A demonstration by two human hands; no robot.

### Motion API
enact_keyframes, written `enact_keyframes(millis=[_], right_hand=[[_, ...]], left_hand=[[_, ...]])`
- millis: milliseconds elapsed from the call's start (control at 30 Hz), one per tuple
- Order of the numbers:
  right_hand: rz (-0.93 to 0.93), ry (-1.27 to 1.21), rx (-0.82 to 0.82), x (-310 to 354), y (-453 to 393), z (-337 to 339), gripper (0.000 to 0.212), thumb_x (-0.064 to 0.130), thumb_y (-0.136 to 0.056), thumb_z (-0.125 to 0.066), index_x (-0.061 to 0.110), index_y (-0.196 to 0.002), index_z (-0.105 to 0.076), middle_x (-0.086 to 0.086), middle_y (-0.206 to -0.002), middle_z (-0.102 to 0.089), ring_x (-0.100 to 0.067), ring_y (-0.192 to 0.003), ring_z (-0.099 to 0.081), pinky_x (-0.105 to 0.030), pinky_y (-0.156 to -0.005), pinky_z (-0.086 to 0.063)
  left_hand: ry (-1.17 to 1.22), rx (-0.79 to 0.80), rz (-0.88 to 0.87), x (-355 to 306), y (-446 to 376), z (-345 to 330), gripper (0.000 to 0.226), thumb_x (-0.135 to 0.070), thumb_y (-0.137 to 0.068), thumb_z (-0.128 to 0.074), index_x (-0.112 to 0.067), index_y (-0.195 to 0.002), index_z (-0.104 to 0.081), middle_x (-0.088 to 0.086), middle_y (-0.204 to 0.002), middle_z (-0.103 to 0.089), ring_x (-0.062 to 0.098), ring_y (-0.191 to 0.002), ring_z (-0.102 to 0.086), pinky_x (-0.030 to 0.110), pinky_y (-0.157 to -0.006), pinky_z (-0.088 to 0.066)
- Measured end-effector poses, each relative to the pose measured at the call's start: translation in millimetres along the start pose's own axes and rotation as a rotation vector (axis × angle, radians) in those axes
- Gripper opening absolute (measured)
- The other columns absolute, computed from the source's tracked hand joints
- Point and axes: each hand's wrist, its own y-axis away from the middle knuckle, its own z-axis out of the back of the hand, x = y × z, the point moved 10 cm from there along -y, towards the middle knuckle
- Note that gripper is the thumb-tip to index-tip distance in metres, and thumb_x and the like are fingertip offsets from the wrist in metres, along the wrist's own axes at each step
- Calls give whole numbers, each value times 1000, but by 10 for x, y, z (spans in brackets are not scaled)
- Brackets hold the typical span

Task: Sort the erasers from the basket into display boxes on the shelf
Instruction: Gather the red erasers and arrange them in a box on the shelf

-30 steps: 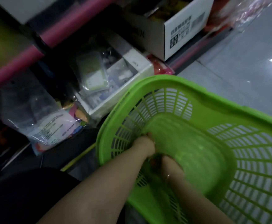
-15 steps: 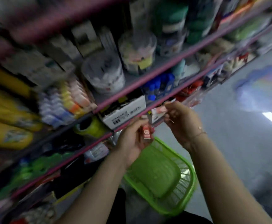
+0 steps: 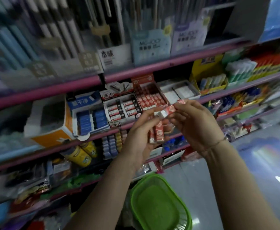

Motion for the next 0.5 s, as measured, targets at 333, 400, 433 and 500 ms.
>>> enact_keyframes(millis=[333,400,433,500], right_hand=[[44,210,-184,-157,-600,-36,16,-4,-84,-59,9,-93,-64,-9,-75,-69,-18,-63,-65,-26,-57,-53],[119,416,-297,-14,-823,116,20,-4,-83,-60,15,-86,-63,-6,-68,-68,-16,-57,-64,-25,-56,-51],[163,575,-326,59,-963,155,21,-3,-83,-60,18,-84,-62,-7,-70,-68,-17,-58,-63,-26,-57,-51],[204,887,-304,94,-1250,150,15,3,-83,-63,18,-87,-62,-11,-83,-69,-20,-68,-65,-29,-64,-54]], left_hand=[[-49,-66,-27,-255,-394,456,24,-6,-96,-46,-17,-102,-66,5,-85,-71,14,-67,-68,25,-51,-53],[-355,-191,-164,-426,-458,620,18,-8,-95,-52,-18,-102,-65,7,-94,-69,20,-69,-71,27,-50,-55],[-491,-238,-224,-510,-498,664,16,-10,-95,-53,-19,-103,-64,7,-95,-68,22,-68,-71,30,-50,-56],[-712,-285,-298,-624,-591,684,15,-17,-97,-53,-24,-106,-63,9,-91,-67,28,-63,-68,37,-51,-54]])
